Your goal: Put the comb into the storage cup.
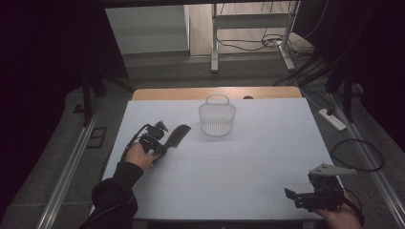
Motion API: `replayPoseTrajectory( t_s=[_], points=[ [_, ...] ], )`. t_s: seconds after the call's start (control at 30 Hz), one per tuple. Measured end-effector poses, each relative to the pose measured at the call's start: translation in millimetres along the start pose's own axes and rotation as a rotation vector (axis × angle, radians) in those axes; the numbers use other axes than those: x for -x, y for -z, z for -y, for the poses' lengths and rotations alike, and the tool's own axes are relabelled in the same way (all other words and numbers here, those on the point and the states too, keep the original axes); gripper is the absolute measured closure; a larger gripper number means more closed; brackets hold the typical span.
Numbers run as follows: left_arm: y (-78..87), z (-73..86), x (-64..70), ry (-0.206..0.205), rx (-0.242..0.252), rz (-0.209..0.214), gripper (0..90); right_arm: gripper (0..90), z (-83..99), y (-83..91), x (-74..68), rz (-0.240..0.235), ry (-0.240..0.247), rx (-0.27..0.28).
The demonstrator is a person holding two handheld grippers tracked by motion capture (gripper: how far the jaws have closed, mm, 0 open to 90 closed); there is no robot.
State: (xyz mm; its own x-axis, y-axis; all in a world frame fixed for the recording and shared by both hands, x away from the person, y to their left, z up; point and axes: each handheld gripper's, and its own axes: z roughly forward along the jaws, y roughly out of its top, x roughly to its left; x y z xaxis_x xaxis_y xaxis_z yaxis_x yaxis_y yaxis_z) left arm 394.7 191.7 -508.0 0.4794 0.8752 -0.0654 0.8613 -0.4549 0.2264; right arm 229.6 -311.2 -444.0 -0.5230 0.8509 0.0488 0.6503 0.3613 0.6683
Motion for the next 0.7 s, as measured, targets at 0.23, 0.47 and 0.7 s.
replayPoseTrajectory(
  t_s=[0.23, 0.47, 0.7],
  points=[
    [0.3, 2.9, -3.5, 0.004, 0.022, 0.023, 72.4, 1.8, 0.0, 0.2, -0.1, 0.001, 0.001, 0.001],
    [2.5, 9.7, -14.0, 0.046, 0.068, 0.105, 72.4, 1.8, -0.1, 0.1, -0.1, 0.001, 0.0, 0.001],
    [14.0, 17.3, -17.1, 0.042, 0.151, 0.125, 72.3, 1.8, -0.1, 0.2, -0.1, 0.002, 0.001, 0.002]
  ],
)
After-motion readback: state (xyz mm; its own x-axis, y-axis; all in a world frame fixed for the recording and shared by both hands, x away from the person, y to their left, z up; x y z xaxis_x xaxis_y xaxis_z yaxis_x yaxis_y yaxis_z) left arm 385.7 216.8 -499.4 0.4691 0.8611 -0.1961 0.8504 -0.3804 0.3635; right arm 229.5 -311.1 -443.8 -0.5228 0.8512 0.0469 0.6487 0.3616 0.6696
